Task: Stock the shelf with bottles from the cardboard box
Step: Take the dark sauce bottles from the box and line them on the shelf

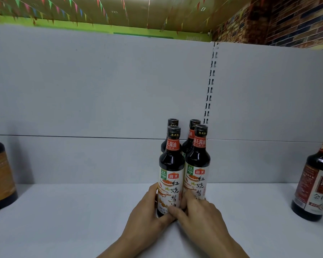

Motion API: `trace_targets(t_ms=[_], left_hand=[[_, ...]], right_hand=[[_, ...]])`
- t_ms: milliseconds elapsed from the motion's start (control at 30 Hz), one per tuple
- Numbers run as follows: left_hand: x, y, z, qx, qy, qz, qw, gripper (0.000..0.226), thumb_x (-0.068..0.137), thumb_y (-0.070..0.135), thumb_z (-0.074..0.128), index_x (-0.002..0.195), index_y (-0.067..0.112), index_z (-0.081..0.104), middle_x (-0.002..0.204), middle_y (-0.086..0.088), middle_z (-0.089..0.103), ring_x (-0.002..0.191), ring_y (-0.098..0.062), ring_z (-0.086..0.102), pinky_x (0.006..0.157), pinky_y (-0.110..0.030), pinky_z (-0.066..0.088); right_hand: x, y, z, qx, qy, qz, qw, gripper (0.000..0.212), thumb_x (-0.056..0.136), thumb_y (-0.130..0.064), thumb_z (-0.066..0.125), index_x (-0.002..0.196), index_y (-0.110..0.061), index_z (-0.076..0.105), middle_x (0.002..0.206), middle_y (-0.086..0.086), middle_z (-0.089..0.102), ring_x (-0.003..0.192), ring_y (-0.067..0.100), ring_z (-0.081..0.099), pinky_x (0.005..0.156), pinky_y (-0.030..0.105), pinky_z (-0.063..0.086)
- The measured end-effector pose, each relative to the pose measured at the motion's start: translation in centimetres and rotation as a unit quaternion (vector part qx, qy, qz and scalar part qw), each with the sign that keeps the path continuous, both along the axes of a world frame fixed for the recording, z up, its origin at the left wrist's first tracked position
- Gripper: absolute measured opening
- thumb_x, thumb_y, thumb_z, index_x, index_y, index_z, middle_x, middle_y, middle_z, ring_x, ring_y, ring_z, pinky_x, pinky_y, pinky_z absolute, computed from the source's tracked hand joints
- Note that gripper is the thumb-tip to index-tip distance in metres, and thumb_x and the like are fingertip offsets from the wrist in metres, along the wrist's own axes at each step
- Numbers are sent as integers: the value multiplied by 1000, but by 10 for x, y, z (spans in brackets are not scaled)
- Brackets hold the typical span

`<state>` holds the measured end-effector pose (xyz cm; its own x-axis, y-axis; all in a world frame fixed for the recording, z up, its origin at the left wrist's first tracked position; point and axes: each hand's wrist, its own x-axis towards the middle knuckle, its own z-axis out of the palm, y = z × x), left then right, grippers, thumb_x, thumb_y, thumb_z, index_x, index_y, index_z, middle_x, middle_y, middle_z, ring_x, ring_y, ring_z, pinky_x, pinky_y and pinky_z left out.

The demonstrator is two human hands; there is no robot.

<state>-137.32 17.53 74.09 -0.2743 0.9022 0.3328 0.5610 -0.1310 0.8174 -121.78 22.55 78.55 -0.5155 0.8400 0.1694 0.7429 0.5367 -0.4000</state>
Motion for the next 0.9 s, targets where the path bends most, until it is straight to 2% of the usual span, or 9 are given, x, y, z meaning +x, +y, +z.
trace_targets(t_ms=[100,200,300,400,600,733,900], left_hand=[[0,3,-1,-7,14,12,1000,68,78,60,75,131,61,33,118,44,58,107,17,59,87,-11,50],[0,5,-1,-16,29,29,999,68,75,66,72,128,64,30,115,44,59,105,14,60,87,-14,51],[1,9,-1,-26,49,51,997,61,73,71,68,123,61,34,110,42,60,99,15,61,76,-12,48],[3,13,-2,-31,73,72,994,56,78,69,67,121,58,35,107,40,59,94,13,61,70,-10,44],[3,17,-5,-33,84,86,992,55,78,71,65,121,60,33,104,42,56,96,12,61,72,-11,45],[3,20,-6,-38,91,95,991,59,76,73,65,125,56,35,109,38,58,99,5,62,72,-13,43],[3,21,-6,-38,93,105,989,62,75,72,66,127,55,37,114,36,61,100,5,62,71,-13,42]], right_hand=[[2,1,0,11,-6,14,1000,30,100,-59,49,99,-29,45,95,-15,56,95,13,60,75,27,43],[3,3,-2,16,-4,19,1000,28,101,-58,48,98,-30,45,95,-15,54,87,9,49,76,27,43],[3,4,-5,19,-5,12,1000,27,102,-57,47,99,-30,49,105,-10,65,92,12,56,78,27,46],[3,6,-7,21,-7,6,1000,30,103,-54,46,109,-28,60,117,-8,69,105,13,63,81,26,48],[3,10,-10,27,-9,6,1000,32,103,-53,46,112,-30,64,115,-7,71,104,14,64,84,28,53],[4,11,-11,35,-15,6,999,30,103,-51,46,115,-31,64,115,-8,71,105,14,64,85,28,51],[5,12,-11,43,-21,2,999,31,103,-52,45,115,-31,64,115,-8,71,106,15,64,85,29,49]])
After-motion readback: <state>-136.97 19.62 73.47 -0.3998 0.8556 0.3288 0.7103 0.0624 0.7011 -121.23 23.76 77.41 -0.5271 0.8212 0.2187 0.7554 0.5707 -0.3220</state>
